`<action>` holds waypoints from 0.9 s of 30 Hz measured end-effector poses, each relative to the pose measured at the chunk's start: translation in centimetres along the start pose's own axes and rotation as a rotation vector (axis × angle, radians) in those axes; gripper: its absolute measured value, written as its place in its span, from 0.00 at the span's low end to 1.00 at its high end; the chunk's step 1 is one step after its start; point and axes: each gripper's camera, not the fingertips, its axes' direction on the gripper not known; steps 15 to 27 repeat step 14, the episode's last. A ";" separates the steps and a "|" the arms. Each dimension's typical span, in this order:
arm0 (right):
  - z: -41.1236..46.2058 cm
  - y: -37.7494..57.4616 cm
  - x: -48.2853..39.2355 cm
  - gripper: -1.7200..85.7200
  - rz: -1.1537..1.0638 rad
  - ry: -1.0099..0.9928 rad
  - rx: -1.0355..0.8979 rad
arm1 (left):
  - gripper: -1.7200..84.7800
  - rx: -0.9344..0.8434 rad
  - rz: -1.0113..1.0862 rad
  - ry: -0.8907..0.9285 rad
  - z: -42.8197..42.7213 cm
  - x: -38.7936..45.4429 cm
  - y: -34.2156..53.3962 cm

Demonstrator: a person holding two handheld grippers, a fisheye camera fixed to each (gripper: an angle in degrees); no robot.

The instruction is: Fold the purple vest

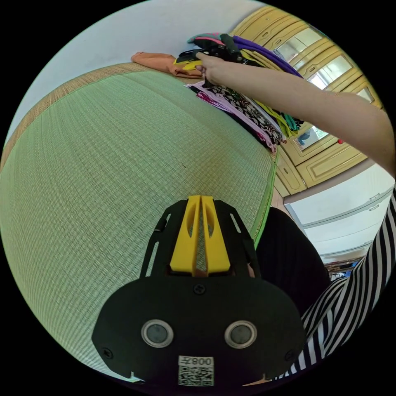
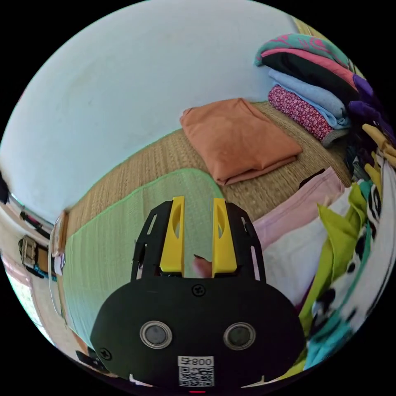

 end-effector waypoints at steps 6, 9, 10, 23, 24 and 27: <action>2.8 -3.2 3.8 0.15 0.171 -0.005 0.032 | 0.02 0.012 -0.004 0.029 2.6 -2.4 2.8; 4.0 -3.9 5.2 0.15 0.208 -0.075 0.035 | 0.03 0.015 -0.009 0.047 3.9 -3.7 4.1; 4.8 -4.3 5.6 0.15 0.225 -0.109 0.012 | 0.03 0.016 -0.011 0.052 4.4 -4.2 4.6; 6.1 -4.0 8.4 0.13 0.387 -0.316 0.062 | 0.02 0.017 -0.015 0.064 5.9 -5.6 6.1; 6.1 -4.0 8.4 0.13 0.387 -0.316 0.062 | 0.02 0.017 -0.015 0.064 5.9 -5.6 6.1; 6.1 -4.0 8.4 0.13 0.387 -0.316 0.062 | 0.02 0.017 -0.015 0.064 5.9 -5.6 6.1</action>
